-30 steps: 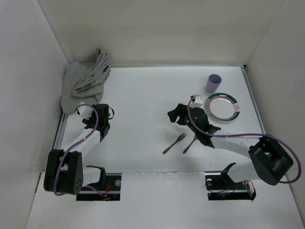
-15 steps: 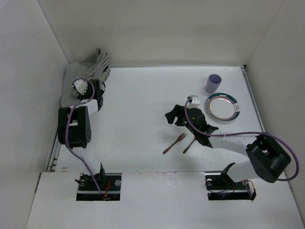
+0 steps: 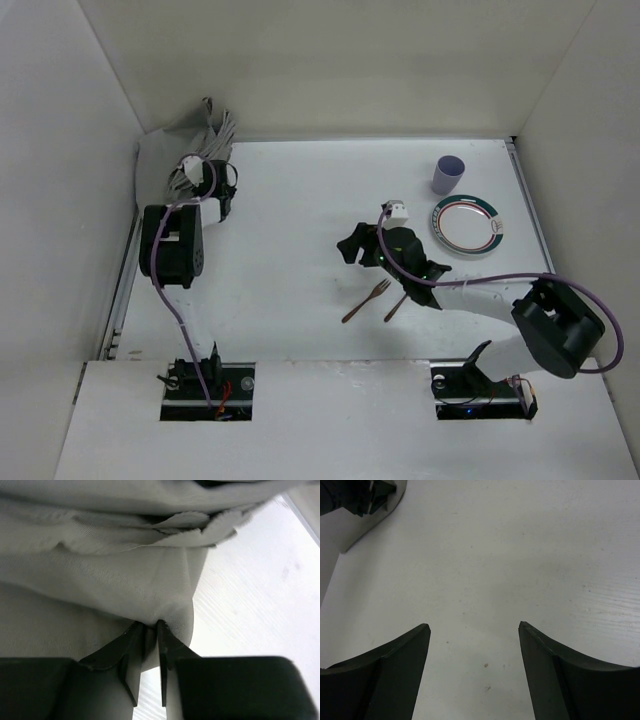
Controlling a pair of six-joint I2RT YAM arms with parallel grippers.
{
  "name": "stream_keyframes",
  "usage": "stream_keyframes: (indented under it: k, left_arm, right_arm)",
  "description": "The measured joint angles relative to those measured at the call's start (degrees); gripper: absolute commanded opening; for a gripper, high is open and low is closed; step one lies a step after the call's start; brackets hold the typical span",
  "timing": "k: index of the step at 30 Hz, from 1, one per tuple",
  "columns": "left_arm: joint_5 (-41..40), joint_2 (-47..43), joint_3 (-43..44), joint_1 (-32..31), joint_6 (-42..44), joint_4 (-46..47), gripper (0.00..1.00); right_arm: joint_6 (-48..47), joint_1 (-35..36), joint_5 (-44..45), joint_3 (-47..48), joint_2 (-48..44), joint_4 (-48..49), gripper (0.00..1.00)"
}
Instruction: Set the dinner table for one person
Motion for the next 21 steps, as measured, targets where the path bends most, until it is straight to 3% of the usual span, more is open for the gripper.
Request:
stream_keyframes:
  k: [4,9,14,15,18,20,21]
  left_arm:
    - [2.3,0.9,0.3,-5.4,0.0,1.6,0.07]
    - [4.7,1.1,-0.2,-16.7,-0.3,3.0,0.06]
    - [8.7,-3.9,-7.7,-26.2,-1.6,5.1,0.09]
    - [9.5,-5.9,-10.0,-27.3,-1.7,4.8,0.11]
    - [10.8,-12.3,-16.4,-28.4,-2.1,3.0,0.35]
    - [10.6,-17.8,-20.5,-28.3,-2.1,1.6,0.48]
    - [10.5,-20.7,-22.4,-28.3,-2.4,1.3,0.5]
  right_arm:
    - [0.0,0.0,0.0,0.0,-0.1,0.1,0.77]
    - [0.0,0.0,1.1,-0.4,-1.8,0.3,0.77]
    - [0.0,-0.2,2.6,-1.3,-4.0,0.4,0.78]
    - [0.0,-0.3,2.7,-1.4,-4.2,0.5,0.78]
    - [0.0,-0.4,3.3,-1.6,-4.5,0.7,0.76]
    - [0.0,-0.5,3.5,-1.6,-4.5,0.7,0.7]
    - [0.0,-0.5,3.6,-1.6,-4.5,0.7,0.63]
